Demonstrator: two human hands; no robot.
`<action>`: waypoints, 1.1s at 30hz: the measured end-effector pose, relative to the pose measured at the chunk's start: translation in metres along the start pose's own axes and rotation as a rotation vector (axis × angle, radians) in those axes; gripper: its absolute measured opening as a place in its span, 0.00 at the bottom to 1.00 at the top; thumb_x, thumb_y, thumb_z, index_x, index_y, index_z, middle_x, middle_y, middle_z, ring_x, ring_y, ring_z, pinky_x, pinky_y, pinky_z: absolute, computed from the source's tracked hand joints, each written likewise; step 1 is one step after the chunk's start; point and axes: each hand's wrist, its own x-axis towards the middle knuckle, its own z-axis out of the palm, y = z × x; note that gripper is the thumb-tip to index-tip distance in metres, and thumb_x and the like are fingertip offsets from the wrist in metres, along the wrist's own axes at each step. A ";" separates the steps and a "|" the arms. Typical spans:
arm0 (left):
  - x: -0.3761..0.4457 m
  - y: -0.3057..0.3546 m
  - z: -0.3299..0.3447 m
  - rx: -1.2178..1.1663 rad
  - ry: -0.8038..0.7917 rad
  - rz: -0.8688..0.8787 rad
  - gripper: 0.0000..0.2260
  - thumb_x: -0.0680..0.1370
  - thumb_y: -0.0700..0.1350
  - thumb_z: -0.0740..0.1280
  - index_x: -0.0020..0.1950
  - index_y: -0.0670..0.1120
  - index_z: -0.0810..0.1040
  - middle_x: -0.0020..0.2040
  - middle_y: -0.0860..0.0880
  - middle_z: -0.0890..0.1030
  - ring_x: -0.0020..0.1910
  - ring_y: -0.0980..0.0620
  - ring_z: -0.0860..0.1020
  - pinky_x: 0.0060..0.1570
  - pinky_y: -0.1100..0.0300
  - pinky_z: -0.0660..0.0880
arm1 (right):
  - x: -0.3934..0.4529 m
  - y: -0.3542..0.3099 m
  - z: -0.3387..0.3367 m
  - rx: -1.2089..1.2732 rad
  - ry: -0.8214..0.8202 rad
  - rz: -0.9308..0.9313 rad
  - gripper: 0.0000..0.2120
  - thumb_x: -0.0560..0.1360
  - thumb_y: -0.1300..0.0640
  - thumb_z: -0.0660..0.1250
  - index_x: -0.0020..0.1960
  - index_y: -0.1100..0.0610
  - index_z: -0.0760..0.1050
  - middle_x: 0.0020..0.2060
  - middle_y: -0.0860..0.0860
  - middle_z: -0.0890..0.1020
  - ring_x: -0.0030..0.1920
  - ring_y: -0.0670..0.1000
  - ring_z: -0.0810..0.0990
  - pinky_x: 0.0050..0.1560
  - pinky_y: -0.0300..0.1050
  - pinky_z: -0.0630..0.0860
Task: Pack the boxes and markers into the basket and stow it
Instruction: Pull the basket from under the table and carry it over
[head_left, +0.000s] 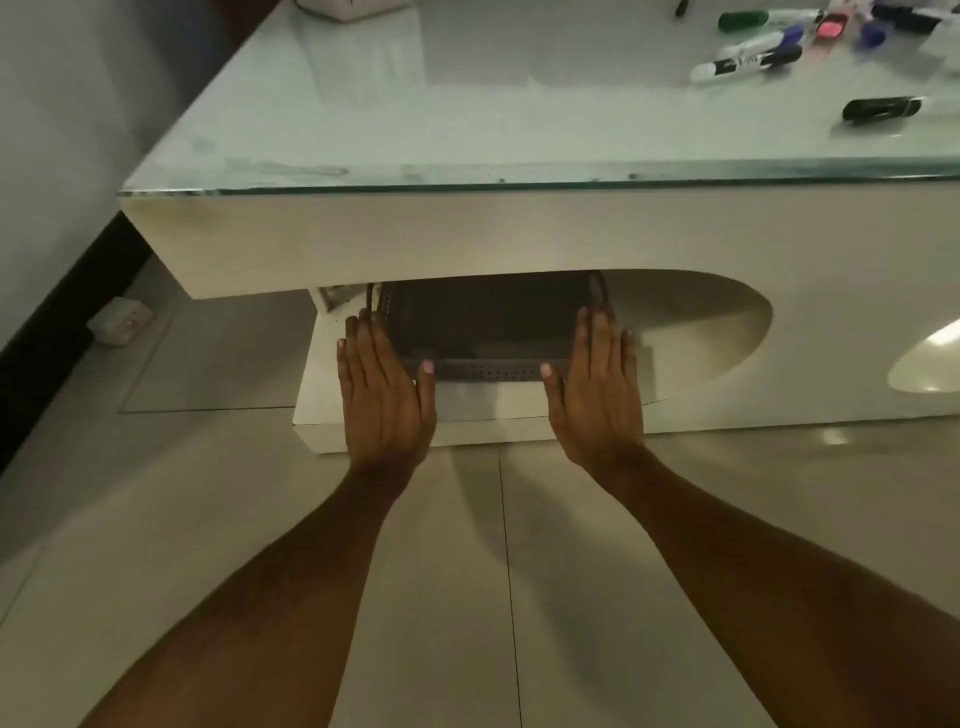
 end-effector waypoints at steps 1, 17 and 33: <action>0.004 -0.001 0.004 -0.022 0.018 -0.037 0.32 0.86 0.59 0.48 0.83 0.40 0.46 0.84 0.40 0.52 0.84 0.43 0.49 0.82 0.46 0.49 | 0.003 0.002 0.005 0.060 0.004 0.063 0.35 0.85 0.40 0.46 0.82 0.62 0.47 0.82 0.61 0.53 0.82 0.61 0.53 0.81 0.62 0.53; 0.055 -0.008 0.050 -0.916 0.031 -0.559 0.26 0.76 0.35 0.63 0.75 0.40 0.67 0.67 0.40 0.75 0.68 0.43 0.75 0.67 0.52 0.76 | 0.070 0.029 0.063 0.924 0.054 0.554 0.23 0.84 0.57 0.62 0.76 0.61 0.66 0.69 0.59 0.76 0.68 0.59 0.76 0.71 0.58 0.74; 0.027 0.003 0.039 -1.123 0.223 -0.835 0.20 0.78 0.30 0.57 0.69 0.35 0.75 0.64 0.33 0.79 0.61 0.34 0.79 0.63 0.41 0.78 | 0.023 0.036 0.037 1.237 0.117 0.691 0.11 0.86 0.66 0.55 0.59 0.66 0.76 0.44 0.50 0.80 0.40 0.36 0.80 0.44 0.29 0.76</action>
